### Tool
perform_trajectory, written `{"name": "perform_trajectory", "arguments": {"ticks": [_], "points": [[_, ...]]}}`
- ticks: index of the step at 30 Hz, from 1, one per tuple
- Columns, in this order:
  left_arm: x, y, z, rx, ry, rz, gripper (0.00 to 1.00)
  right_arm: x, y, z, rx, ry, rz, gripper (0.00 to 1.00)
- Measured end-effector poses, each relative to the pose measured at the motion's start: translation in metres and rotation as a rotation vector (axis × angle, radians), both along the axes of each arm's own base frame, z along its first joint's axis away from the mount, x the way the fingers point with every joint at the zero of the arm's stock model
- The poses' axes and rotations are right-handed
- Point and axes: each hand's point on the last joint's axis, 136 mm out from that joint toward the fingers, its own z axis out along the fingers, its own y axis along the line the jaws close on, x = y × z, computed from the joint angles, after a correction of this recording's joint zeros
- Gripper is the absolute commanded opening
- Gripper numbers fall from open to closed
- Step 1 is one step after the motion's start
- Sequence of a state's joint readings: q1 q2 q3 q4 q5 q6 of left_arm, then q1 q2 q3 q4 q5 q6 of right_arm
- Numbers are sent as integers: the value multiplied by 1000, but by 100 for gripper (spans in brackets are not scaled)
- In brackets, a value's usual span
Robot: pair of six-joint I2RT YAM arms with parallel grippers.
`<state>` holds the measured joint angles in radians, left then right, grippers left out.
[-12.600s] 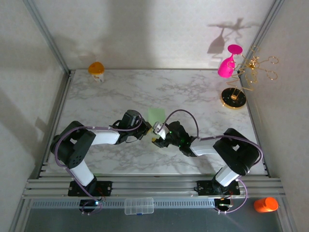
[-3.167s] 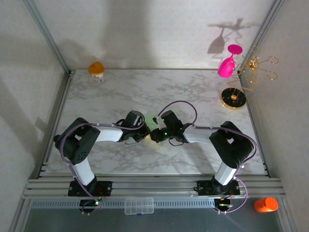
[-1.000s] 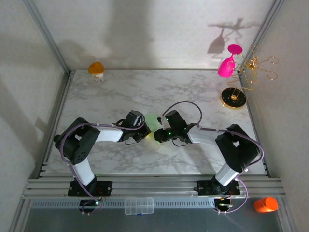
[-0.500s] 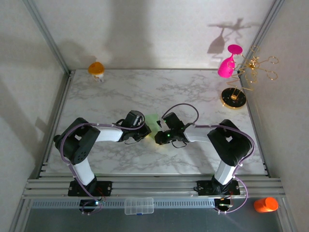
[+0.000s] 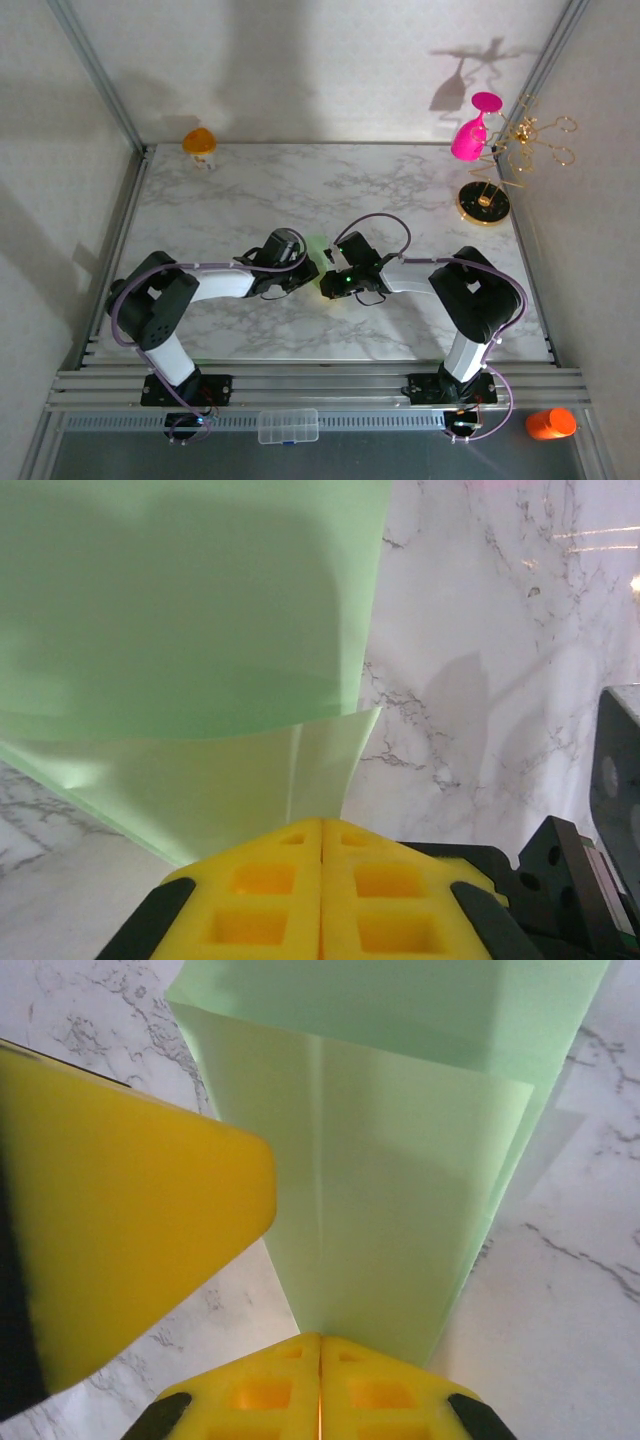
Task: Fold a paper plane with a square sheet of paper (pick it up from the middle)
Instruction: Third fold the triangle at the center of the table.
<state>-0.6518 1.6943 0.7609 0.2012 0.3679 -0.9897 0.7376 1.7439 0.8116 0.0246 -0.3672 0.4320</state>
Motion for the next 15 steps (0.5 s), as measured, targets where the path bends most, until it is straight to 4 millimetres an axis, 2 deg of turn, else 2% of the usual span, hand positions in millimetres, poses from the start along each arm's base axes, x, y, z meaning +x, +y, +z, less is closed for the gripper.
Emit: {"name": "perform_trajectory", "arguments": {"ticks": [7,15], "points": [[-3,-2,-15,32,21,-18,6,0,0,0,-2,2,-3,9],[-2,4,-22,78,6,-26,6,0,-1,-1,-12,6,-6,9]]}}
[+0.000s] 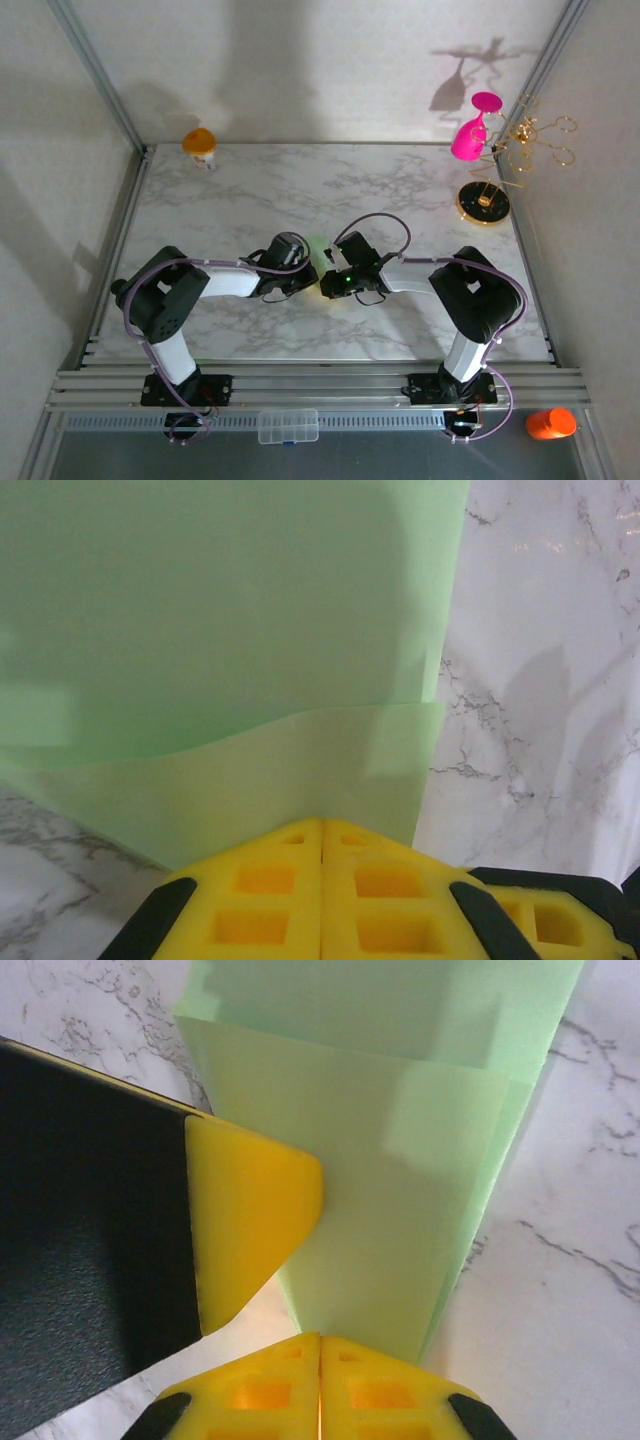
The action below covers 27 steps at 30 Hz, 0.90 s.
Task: Fold a paper plane with a square sheet of paper (pick it up from the middle)
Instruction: Third fold the triangle at the center of the table.
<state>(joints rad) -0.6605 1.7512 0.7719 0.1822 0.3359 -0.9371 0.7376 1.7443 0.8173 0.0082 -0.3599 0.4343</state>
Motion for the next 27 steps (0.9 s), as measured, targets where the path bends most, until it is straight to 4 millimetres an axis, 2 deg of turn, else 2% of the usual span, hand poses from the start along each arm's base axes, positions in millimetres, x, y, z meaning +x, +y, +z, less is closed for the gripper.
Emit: {"name": "perform_trajectory", "arguments": {"ticks": [10,22,27], "points": [[7,8,-1,33,-34,-57,7,1,0,-2,-10,-16,22,9],[40,60,-1,78,-55,-7,8,4,1,-2,-9,-31,27,9],[52,95,4,173,-65,74,9,4,1,-2,-8,-27,23,10]]}}
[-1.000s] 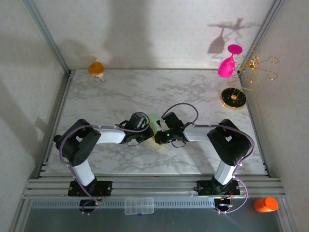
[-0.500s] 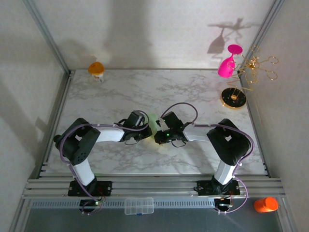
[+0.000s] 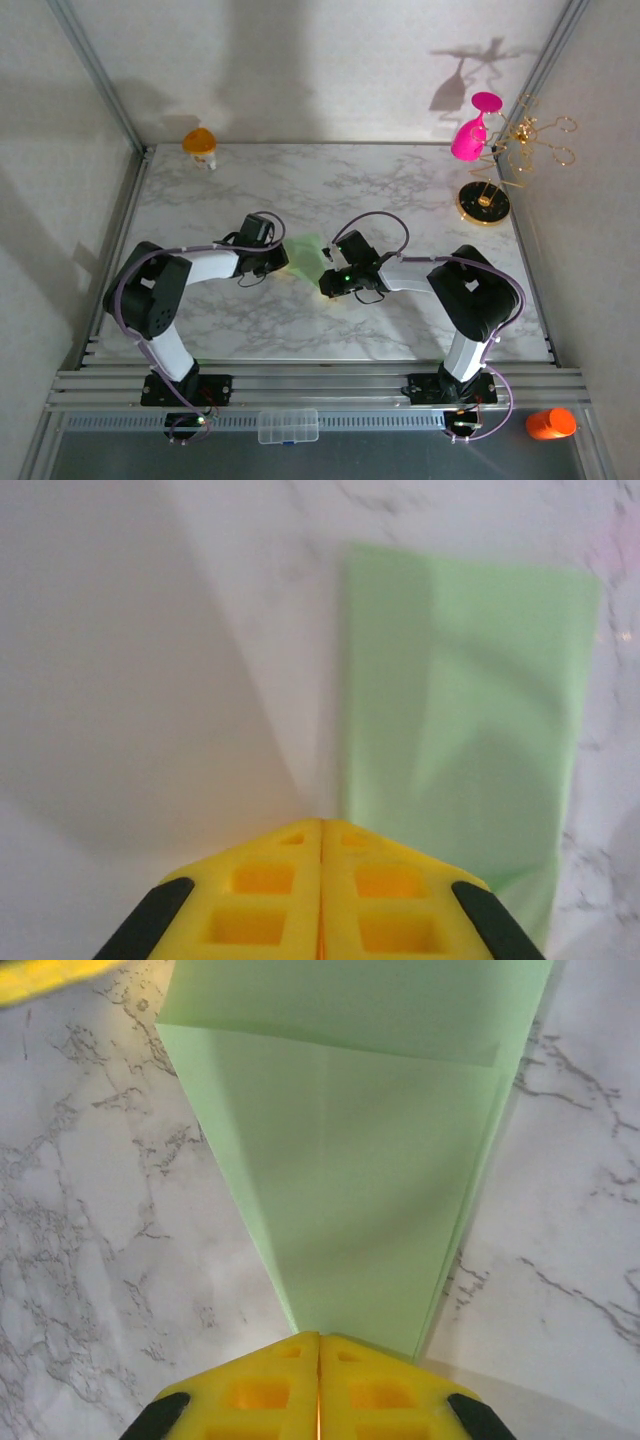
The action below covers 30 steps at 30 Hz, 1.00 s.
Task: Fold a paper plane with a square sheet of paper (pick it up from the middle)
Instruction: Third fold the triangle at the center of the table.
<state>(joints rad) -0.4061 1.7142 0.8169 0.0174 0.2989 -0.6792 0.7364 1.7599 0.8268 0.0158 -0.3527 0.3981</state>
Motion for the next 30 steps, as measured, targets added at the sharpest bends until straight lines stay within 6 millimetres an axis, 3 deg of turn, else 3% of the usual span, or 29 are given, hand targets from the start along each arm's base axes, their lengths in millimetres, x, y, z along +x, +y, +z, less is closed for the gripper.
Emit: {"name": "perform_trajectory", "arguments": {"ticks": [4,7,10,13,17,23,30], "points": [[5,6,26,-6,-56,32,9,1,1,1,12,12,-20,10],[7,-6,53,-64,-123,33,9,2,3,1,25,36,-46,10],[1,-27,63,-130,-148,9,9,4,5,2,37,58,-71,10],[-8,-48,57,-164,-127,-28,9,6,9,2,48,71,-83,11],[-17,-62,32,-165,-62,-57,9,7,11,2,57,82,-90,11],[-23,-60,-4,-122,22,-54,8,7,11,2,58,86,-96,11],[-18,-58,-4,-98,11,-55,5,7,11,2,59,85,-95,11]]}}
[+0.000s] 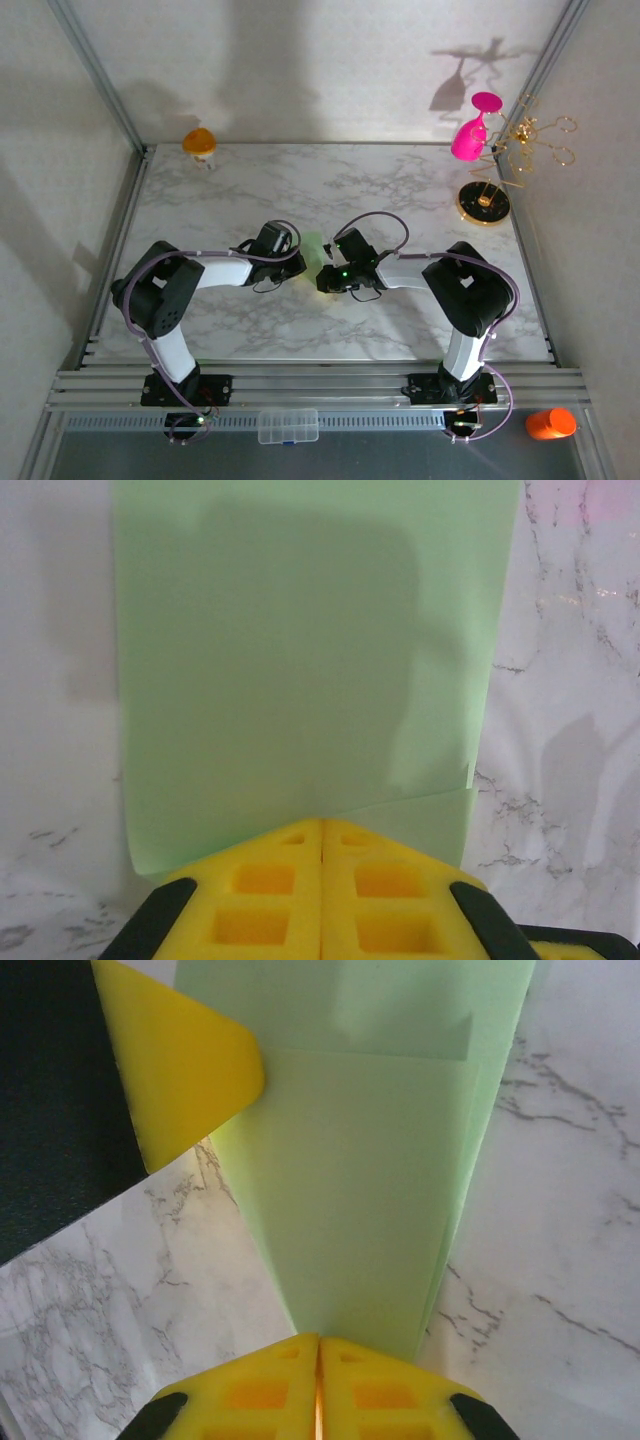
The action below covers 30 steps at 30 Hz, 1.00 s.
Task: Fold a paper plane with a square sheet of paper (pick it up from the middle)
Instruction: Third fold the triangle at the center of the table.
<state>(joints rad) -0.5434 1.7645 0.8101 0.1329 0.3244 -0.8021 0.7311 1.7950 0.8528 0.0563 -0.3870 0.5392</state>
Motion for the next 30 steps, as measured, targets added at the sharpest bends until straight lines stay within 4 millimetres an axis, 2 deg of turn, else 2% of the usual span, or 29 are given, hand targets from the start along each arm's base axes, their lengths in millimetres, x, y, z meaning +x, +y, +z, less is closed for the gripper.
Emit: {"name": "perform_trajectory", "arguments": {"ticks": [7,14,21,26,30], "points": [[0,0,0,6,-5,-11,4,0,4,7,16,-5,22,12],[0,1,-1,7,-4,-9,4,24,28,38,80,-81,48,8],[0,1,-1,7,-3,-8,3,23,26,21,49,-51,51,7],[1,0,-1,5,0,-4,3,7,12,1,-1,-1,62,7],[3,-1,-2,0,5,4,2,5,11,1,4,-19,78,7]]}}
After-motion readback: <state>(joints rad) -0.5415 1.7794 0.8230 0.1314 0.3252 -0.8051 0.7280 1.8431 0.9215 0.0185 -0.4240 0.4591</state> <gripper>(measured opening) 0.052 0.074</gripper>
